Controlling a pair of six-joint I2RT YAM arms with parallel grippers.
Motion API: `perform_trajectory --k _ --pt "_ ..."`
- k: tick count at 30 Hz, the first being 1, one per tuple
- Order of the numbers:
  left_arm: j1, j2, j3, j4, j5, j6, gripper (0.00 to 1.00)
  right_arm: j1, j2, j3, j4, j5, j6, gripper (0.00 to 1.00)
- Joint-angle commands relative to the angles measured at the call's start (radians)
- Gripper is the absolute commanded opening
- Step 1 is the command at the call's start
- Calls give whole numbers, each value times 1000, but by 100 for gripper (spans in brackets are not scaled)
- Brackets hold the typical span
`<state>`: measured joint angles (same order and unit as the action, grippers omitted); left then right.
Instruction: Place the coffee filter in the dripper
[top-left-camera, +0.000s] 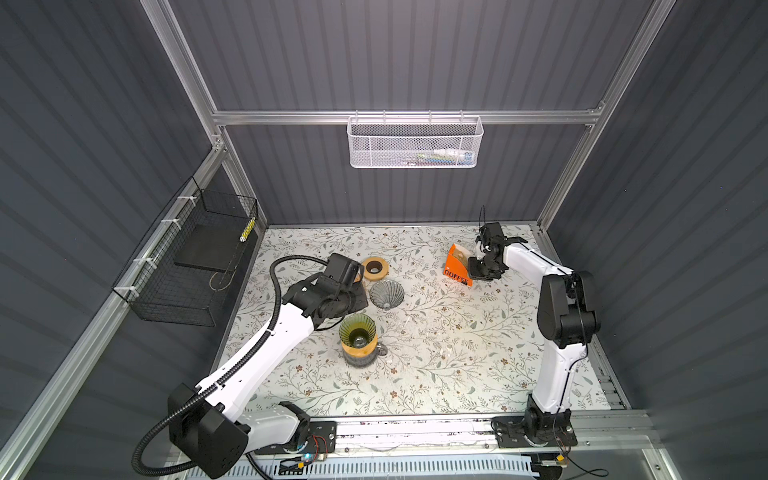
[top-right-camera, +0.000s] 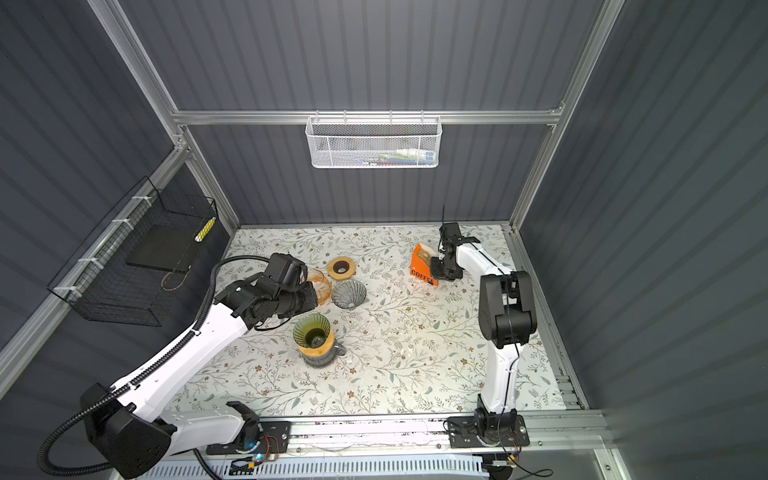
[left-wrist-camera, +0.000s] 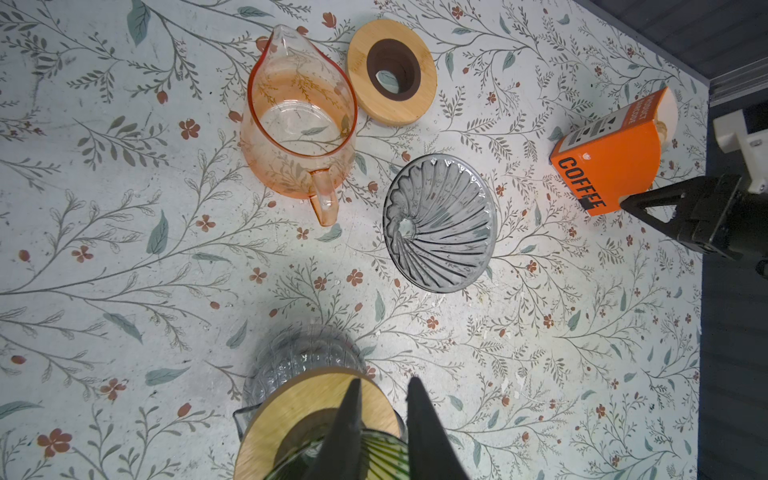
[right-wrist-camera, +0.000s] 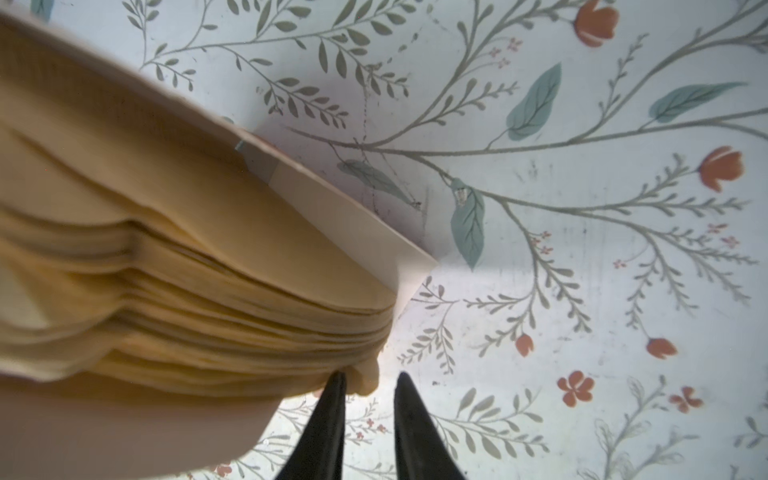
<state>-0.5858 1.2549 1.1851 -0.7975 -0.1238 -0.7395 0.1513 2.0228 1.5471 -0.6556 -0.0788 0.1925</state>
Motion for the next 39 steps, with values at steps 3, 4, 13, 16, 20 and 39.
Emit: perform_trajectory --k 3,4,13,16,20,39 --pt "-3 -5 19 -2 -7 15 21 -4 16 33 -20 11 -11 25" --pt "-3 -5 19 -2 -7 13 21 -4 19 34 -21 10 -11 24" --pt "-3 -7 16 0 -7 13 21 -4 20 30 -26 5 -8 22" --pt "-3 -11 12 0 -7 11 22 -4 18 24 -24 -1 -6 21" --pt "-3 -14 9 7 -4 7 21 -4 16 18 -24 -6 -2 19" --pt "-3 -28 -5 11 4 -3 21 -2 -4 -24 -13 -7 4 20"
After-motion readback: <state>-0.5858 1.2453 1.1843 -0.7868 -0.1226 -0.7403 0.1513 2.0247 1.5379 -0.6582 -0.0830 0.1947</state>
